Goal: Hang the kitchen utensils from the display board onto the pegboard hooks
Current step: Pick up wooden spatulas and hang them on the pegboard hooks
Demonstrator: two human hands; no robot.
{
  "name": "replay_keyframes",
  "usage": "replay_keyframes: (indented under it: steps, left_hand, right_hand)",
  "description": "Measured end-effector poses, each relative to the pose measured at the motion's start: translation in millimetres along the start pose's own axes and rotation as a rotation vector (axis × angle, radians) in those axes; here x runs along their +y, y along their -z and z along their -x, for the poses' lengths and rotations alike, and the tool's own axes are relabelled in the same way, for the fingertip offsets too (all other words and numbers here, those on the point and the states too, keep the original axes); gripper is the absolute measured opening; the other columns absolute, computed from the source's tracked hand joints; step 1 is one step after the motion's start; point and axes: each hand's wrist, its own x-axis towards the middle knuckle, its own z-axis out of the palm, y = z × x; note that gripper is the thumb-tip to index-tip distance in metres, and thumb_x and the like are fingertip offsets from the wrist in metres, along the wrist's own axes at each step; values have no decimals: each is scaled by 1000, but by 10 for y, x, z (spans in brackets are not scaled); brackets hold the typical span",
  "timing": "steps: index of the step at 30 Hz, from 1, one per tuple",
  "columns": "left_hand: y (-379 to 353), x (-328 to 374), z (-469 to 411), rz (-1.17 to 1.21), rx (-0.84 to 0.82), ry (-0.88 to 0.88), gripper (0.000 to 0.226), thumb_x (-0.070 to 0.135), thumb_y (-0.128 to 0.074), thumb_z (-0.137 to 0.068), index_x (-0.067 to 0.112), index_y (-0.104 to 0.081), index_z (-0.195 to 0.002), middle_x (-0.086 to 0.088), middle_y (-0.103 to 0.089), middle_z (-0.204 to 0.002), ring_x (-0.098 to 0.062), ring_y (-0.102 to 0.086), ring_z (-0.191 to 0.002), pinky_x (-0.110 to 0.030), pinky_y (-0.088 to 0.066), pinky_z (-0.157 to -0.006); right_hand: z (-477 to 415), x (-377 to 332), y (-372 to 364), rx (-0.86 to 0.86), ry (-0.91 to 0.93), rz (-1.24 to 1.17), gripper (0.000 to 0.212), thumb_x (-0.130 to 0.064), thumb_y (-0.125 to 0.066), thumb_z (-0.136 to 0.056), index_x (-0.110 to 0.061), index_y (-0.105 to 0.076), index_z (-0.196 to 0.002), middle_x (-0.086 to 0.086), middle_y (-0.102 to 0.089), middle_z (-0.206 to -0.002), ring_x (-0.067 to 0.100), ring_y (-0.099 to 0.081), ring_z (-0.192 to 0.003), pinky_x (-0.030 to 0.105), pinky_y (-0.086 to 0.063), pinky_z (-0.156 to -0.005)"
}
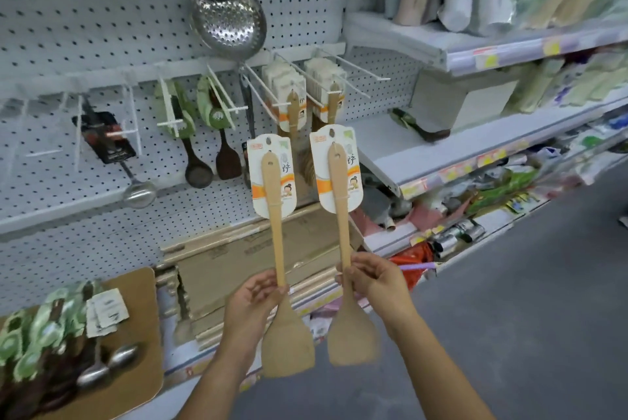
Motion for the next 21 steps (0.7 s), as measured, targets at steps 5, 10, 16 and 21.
replay_keyframes:
  steps: [5, 10, 16, 21]
  left_hand:
    - [-574, 20, -211, -38, 122, -78, 29, -8, -69, -82, 13, -69, -101, -1, -77, -91, -12, -71, -86, -24, -56, -80]
    - [-1104, -29, -323, -39, 233, -90, 30, -9, -71, -79, 14, -69, -99, -1, -77, -87, -11, -70, -82, -20, -56, -76]
    - [-1439, -77, -460, -10, 321, -83, 32, -13, -70, -78, 13, -69, -96, 0, -77, -82, -9, -70, -77, -14, -55, -68]
    - [-1472, -54, -716, -29, 338, -83, 31, -15, -67, -80, 10, -68, -98, -1, -77, -81, -8, -71, -76, -16, -56, -72]
  right_hand:
    - [-646, -107, 491, -108, 10, 11, 18, 7, -60, -93, -7, -70, -98, 15, -76, -86, 30, -75, -86, 41, -60, -76]
    - [-1126, -255, 1004, -167, -10, 40, 14, 4, -59, -95, -4, -69, -100, 21, -75, -86, 11, -69, -61, 18, -48, -48]
    - [-1697, -267, 1197, -197, -12, 54, 15, 2, -62, -93, -7, -71, -100, 14, -76, -84, 29, -72, -82, 46, -57, -81]
    - [-1980, -232, 1167, -184, -21, 33, 15, 4, -61, -93, 0, -69, -105, 13, -75, -81, 21, -71, -74, 45, -57, -81]
